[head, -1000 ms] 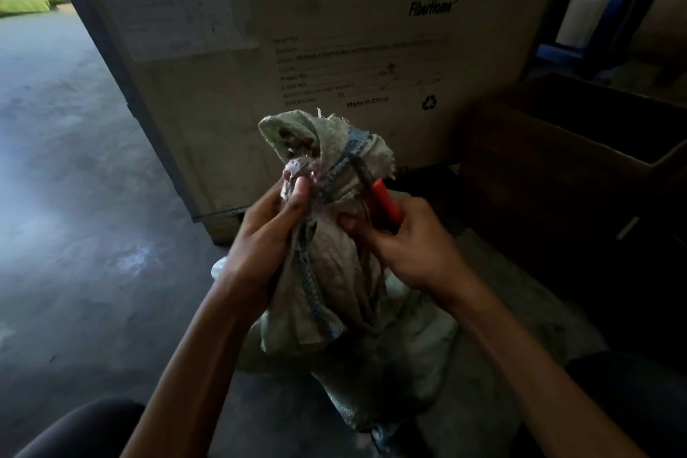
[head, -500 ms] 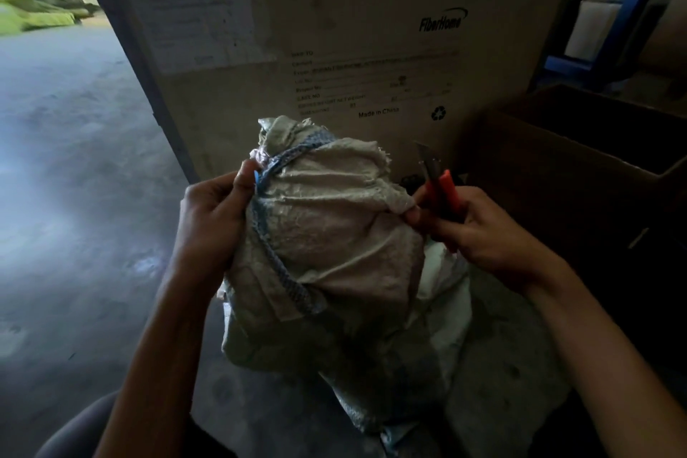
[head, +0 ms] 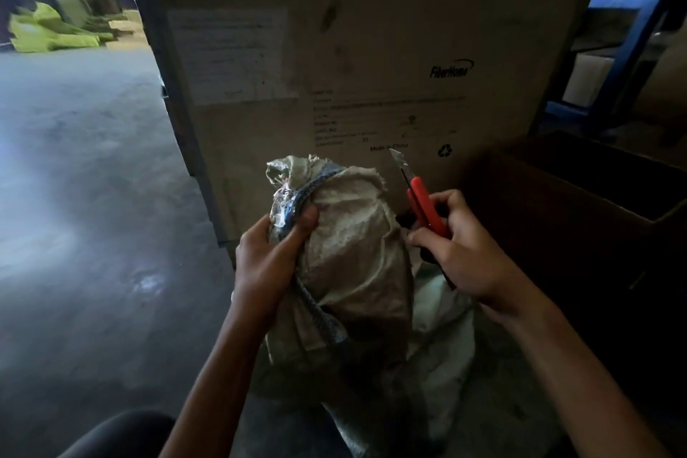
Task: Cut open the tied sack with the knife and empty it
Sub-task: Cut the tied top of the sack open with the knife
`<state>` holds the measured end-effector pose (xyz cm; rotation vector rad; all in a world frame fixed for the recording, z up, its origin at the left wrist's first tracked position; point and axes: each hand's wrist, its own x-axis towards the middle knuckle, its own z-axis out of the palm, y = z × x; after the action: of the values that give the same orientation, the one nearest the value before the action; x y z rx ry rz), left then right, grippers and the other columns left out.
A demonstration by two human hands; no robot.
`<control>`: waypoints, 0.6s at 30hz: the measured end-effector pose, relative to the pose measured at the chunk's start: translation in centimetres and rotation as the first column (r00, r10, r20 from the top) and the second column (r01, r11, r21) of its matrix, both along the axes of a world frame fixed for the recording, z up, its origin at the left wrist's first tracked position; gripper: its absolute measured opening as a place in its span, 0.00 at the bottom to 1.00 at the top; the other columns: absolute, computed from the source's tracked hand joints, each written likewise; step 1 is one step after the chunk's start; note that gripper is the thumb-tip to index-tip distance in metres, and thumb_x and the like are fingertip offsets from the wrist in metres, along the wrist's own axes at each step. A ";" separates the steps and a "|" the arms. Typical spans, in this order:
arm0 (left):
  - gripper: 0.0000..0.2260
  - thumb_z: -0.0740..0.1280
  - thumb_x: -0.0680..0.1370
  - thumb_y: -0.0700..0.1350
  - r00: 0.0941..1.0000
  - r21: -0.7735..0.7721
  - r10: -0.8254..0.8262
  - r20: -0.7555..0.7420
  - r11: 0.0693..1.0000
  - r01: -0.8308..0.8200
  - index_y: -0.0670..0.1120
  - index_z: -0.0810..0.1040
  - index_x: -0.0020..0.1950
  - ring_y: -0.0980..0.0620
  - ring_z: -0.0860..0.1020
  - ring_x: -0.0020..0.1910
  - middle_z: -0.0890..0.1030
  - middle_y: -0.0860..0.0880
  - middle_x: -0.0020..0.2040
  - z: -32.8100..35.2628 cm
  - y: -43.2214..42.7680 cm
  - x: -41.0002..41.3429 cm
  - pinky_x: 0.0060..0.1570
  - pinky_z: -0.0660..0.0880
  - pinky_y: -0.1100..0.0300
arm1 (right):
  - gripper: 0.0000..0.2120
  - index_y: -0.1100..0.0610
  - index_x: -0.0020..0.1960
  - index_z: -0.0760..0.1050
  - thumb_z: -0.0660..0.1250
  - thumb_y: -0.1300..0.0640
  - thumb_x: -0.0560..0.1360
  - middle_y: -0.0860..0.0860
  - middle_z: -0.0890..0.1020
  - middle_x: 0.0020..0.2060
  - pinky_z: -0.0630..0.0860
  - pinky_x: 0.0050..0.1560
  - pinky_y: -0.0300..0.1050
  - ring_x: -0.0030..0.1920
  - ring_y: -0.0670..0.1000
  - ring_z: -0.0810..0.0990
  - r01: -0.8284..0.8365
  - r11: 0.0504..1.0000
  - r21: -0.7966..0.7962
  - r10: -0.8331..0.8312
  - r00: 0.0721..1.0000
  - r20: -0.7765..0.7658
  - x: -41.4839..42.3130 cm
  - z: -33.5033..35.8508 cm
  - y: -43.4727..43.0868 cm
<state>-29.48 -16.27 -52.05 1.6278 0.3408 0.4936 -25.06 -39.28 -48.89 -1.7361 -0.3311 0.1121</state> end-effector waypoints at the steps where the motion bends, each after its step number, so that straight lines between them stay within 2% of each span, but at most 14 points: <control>1: 0.24 0.76 0.67 0.67 1.000 0.012 0.009 0.007 1.000 -0.009 0.48 0.85 0.48 0.48 0.87 0.48 0.88 0.49 0.46 0.0 -0.1 -0.1 0.52 0.84 0.41 | 0.12 0.50 0.56 0.69 0.68 0.62 0.77 0.49 0.78 0.44 0.75 0.34 0.28 0.35 0.34 0.79 -0.002 1.000 0.006 0.002 1.000 0.017 -0.1 0.2 -0.1; 3: 0.24 0.74 0.66 0.69 0.999 0.060 0.044 0.026 0.997 -0.045 0.49 0.85 0.47 0.49 0.86 0.47 0.88 0.50 0.44 0.0 -0.4 -0.3 0.52 0.83 0.40 | 0.11 0.48 0.55 0.69 0.67 0.59 0.78 0.47 0.79 0.47 0.76 0.38 0.31 0.40 0.34 0.81 0.011 1.000 -0.001 -0.011 0.999 0.038 -0.4 0.5 -0.1; 5: 0.23 0.74 0.66 0.68 0.996 0.083 0.082 0.034 0.993 -0.084 0.51 0.85 0.46 0.52 0.86 0.47 0.88 0.52 0.44 0.1 -0.6 -0.4 0.52 0.84 0.42 | 0.10 0.47 0.57 0.69 0.67 0.56 0.79 0.46 0.78 0.49 0.74 0.42 0.34 0.46 0.40 0.80 0.083 0.995 -0.054 -0.079 0.994 0.072 -0.5 0.3 -0.3; 7: 0.21 0.74 0.68 0.67 0.994 0.093 0.100 0.033 0.990 -0.103 0.51 0.85 0.47 0.54 0.86 0.46 0.88 0.54 0.43 0.1 -0.7 -0.6 0.52 0.84 0.44 | 0.11 0.49 0.58 0.68 0.67 0.56 0.79 0.46 0.77 0.48 0.73 0.39 0.35 0.45 0.41 0.78 0.193 0.973 -0.126 -0.178 0.976 0.122 -0.4 -0.5 -0.5; 10: 0.18 0.75 0.70 0.64 0.993 0.104 0.112 0.037 0.988 -0.116 0.51 0.85 0.49 0.53 0.86 0.48 0.87 0.54 0.44 0.1 -1.1 -0.6 0.53 0.83 0.44 | 0.14 0.50 0.58 0.66 0.69 0.56 0.78 0.40 0.74 0.45 0.70 0.36 0.33 0.42 0.39 0.76 0.294 0.923 -0.247 -0.253 0.950 0.186 -0.6 -2.8 -1.0; 13: 0.19 0.76 0.70 0.63 0.994 0.128 0.103 0.026 0.986 -0.106 0.50 0.85 0.52 0.51 0.85 0.50 0.87 0.53 0.46 0.0 -1.9 -0.2 0.55 0.82 0.44 | 0.16 0.53 0.60 0.66 0.69 0.57 0.77 0.38 0.71 0.42 0.70 0.39 0.33 0.44 0.41 0.74 0.351 0.880 -0.321 -0.296 0.932 0.208 -1.0 -5.5 -2.1; 18: 0.22 0.76 0.70 0.65 0.995 0.235 0.097 0.014 0.967 -0.098 0.50 0.85 0.53 0.50 0.84 0.50 0.87 0.52 0.47 -0.4 -4.0 0.7 0.54 0.82 0.47 | 0.15 0.54 0.57 0.67 0.71 0.57 0.76 0.42 0.73 0.44 0.72 0.46 0.39 0.47 0.45 0.75 0.417 0.837 -0.354 -0.369 0.908 0.198 -1.1 -7.3 -3.6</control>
<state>-28.75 -20.26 -52.43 1.8466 0.3724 0.6299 -26.14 -42.91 -56.15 -2.1801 -0.0276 -0.2486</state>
